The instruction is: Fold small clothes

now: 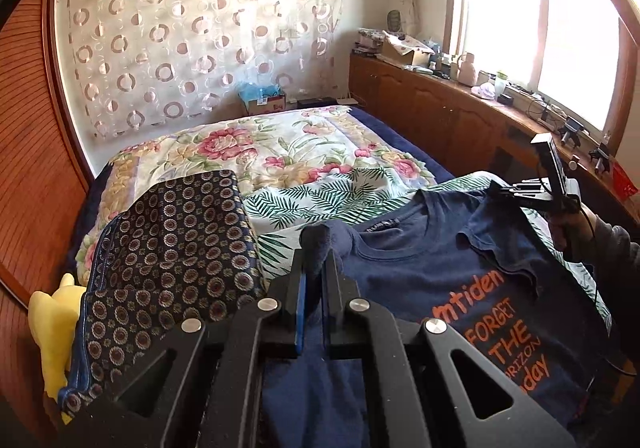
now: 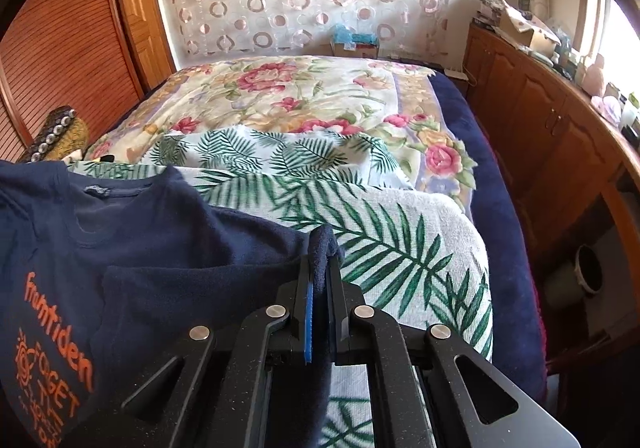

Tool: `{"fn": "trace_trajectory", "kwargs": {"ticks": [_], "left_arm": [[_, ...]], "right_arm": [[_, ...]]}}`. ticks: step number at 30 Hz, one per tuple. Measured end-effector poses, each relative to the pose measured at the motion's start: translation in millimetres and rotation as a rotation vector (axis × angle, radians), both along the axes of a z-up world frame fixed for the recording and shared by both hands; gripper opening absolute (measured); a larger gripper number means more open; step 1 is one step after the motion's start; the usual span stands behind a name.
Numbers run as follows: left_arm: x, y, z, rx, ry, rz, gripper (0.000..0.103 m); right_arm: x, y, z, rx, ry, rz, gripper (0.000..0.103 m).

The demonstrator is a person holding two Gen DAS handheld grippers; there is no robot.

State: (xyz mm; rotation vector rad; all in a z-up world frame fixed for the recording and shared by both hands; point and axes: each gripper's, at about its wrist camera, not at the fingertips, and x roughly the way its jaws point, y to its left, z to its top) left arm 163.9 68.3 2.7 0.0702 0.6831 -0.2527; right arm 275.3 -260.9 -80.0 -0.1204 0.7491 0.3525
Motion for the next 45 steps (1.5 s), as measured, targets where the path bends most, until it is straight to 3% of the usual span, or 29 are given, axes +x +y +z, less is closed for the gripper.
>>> {"fn": "trace_trajectory", "kwargs": {"ticks": [8,19,29,39,45], "left_arm": [[-33,9,-2,-0.041,-0.023,0.003,0.007],[-105,32,-18,-0.093,-0.059,0.055,0.007],[-173,58,-33,-0.136,-0.06,0.112,0.007],[-213,61,-6,-0.124,-0.106,0.108,0.007],[-227,57,-16,-0.104,-0.038,0.085,0.007]], "right_arm": [[-76,3,35,0.086,-0.136,0.083,0.004],[-175,-47,35,0.177,-0.223,0.092,0.004],[-263,-106,8,0.207,-0.182,0.048,0.004],[-314,-119,55,0.118,-0.186,0.088,0.004],[-329,-115,44,0.066,-0.083,0.109,0.004]]}}
